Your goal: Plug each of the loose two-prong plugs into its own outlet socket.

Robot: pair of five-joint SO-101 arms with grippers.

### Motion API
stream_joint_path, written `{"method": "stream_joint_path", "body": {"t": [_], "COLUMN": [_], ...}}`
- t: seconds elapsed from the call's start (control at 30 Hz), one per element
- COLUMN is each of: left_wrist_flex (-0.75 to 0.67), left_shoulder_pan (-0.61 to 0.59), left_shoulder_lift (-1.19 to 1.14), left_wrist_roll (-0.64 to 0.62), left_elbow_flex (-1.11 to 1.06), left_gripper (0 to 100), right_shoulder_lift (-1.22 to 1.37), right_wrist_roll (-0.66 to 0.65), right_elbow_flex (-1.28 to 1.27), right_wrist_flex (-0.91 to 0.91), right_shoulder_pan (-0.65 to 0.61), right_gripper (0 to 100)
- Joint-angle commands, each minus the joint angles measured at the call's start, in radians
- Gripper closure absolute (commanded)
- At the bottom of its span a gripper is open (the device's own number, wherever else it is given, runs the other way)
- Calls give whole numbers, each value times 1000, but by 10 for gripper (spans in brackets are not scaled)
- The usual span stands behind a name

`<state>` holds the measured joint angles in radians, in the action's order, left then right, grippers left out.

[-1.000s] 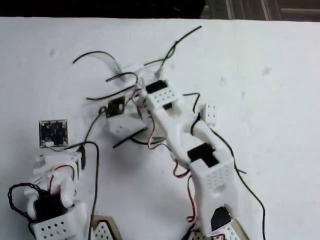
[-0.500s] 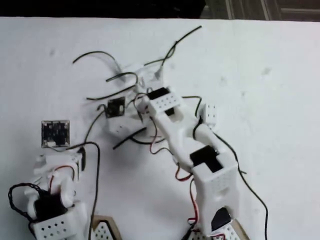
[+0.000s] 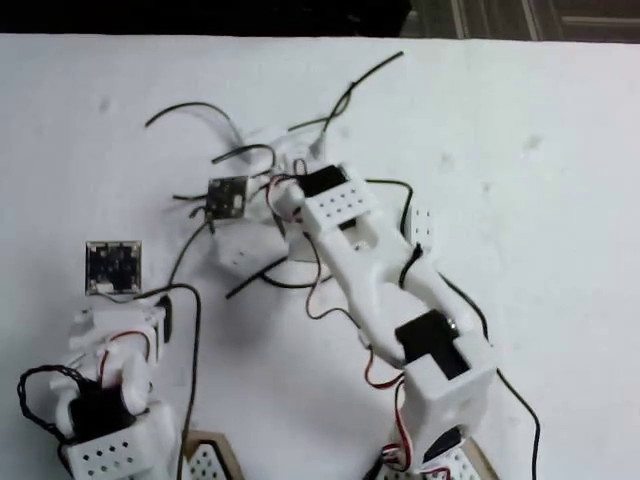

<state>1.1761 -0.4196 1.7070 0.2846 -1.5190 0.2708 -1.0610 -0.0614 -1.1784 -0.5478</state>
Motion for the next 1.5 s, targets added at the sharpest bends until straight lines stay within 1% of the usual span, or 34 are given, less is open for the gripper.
{"method": "stream_joint_path", "body": {"t": [0.0,0.13,0.27,0.33,0.4,0.43,0.47,0.53,0.7,0.87,1.0,1.17,1.33,1.47], "left_wrist_flex": [-23,-23,-23,-23,-23,-23,-23,-23,-26,-40,-41,-41,-41,-41], "left_shoulder_pan": [-2,-2,-2,-2,-2,-2,-2,-2,-2,-2,-2,-2,-2,-2], "left_shoulder_lift": [7,7,7,7,7,7,7,7,7,7,7,7,7,7], "left_wrist_roll": [6,6,6,6,6,6,6,6,6,6,6,6,6,6], "left_elbow_flex": [5,5,5,5,5,3,3,3,3,-5,-5,-5,-5,-5], "left_gripper": [766,766,766,766,766,766,766,766,766,766,766,766,766,766], "right_shoulder_lift": [36,124,173,185,189,183,179,145,-7,-180,-289,-366,-392,-394], "right_wrist_roll": [9,8,8,8,8,11,11,15,17,23,121,255,459,608], "right_elbow_flex": [11,11,11,11,11,8,9,8,5,5,5,3,2,-78], "right_wrist_flex": [-4,48,58,59,76,93,96,82,8,-102,-188,-289,-366,-369], "right_shoulder_pan": [-8,-5,-4,-8,-12,-12,-5,-1,10,24,25,18,16,13], "right_gripper": [844,844,845,882,971,991,971,986,981,981,981,981,981,981]}}
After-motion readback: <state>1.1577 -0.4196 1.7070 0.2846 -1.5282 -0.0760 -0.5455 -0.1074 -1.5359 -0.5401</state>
